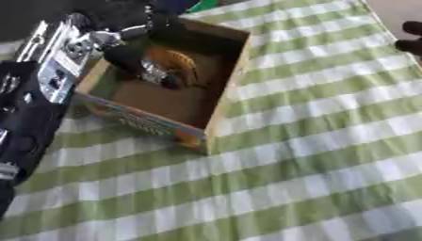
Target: Pick up objects on the table and place them in the box.
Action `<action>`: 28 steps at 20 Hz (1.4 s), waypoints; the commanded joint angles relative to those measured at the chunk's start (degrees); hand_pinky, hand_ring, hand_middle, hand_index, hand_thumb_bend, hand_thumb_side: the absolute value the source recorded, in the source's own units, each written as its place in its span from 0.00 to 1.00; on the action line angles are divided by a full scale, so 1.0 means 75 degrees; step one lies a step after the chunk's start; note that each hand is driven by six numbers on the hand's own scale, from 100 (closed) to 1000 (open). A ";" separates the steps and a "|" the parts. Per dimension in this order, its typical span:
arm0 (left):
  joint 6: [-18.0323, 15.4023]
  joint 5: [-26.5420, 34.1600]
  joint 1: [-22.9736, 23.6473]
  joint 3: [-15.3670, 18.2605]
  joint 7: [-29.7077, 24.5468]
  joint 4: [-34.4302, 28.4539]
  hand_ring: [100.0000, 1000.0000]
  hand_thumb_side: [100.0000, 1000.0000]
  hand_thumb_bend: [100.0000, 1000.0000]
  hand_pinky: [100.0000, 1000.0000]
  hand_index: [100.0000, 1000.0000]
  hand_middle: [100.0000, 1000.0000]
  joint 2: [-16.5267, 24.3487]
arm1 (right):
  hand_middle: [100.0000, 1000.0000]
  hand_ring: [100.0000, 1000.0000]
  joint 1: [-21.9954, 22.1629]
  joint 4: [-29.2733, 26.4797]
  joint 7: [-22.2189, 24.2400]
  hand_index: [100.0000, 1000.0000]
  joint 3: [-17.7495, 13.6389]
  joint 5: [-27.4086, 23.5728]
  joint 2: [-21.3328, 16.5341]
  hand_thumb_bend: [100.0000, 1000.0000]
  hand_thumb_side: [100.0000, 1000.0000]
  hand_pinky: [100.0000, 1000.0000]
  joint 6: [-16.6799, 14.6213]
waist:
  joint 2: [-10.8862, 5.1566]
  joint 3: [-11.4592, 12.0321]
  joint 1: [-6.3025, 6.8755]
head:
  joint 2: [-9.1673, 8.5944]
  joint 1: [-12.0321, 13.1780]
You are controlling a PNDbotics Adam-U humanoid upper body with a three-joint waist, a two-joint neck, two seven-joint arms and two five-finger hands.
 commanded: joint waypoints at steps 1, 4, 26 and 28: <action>0.0182 0.0217 -0.0049 0.0261 0.0292 -0.0604 0.87 0.98 0.68 0.64 0.92 0.83 0.0335 | 0.44 0.78 -0.0010 -0.0147 -0.0046 0.84 -0.0083 -0.0070 -0.0032 0.00 1.00 0.73 0.0005 | -0.0282 0.0056 -0.0109 | 0.0119 -0.0048; 0.0419 0.0511 0.0107 0.0587 0.0600 -0.1106 0.81 0.90 0.24 0.59 0.88 0.77 0.0457 | 0.44 0.78 0.0030 -0.0147 -0.0112 0.84 -0.0127 -0.0074 -0.0033 0.00 1.00 0.73 -0.0012 | -0.0400 0.0189 -0.0200 | 0.0261 -0.0121; 0.2640 0.2741 0.3199 0.2657 0.2832 -0.4734 0.65 0.85 0.00 0.50 0.83 0.61 -0.0464 | 0.50 0.80 -0.0051 -0.0147 -0.0925 0.85 -0.0300 -0.0293 0.0044 0.00 1.00 0.73 -0.0209 | -0.1271 0.0894 -0.0923 | 0.0846 0.0057; 0.2849 0.2949 0.3539 0.2590 0.3041 -0.5073 0.65 0.86 0.00 0.50 0.83 0.61 -0.0569 | 0.51 0.81 -0.0058 -0.0147 -0.0984 0.86 -0.0310 -0.0313 0.0034 0.00 1.00 0.73 -0.0231 | -0.1287 0.0930 -0.0955 | 0.0856 0.0032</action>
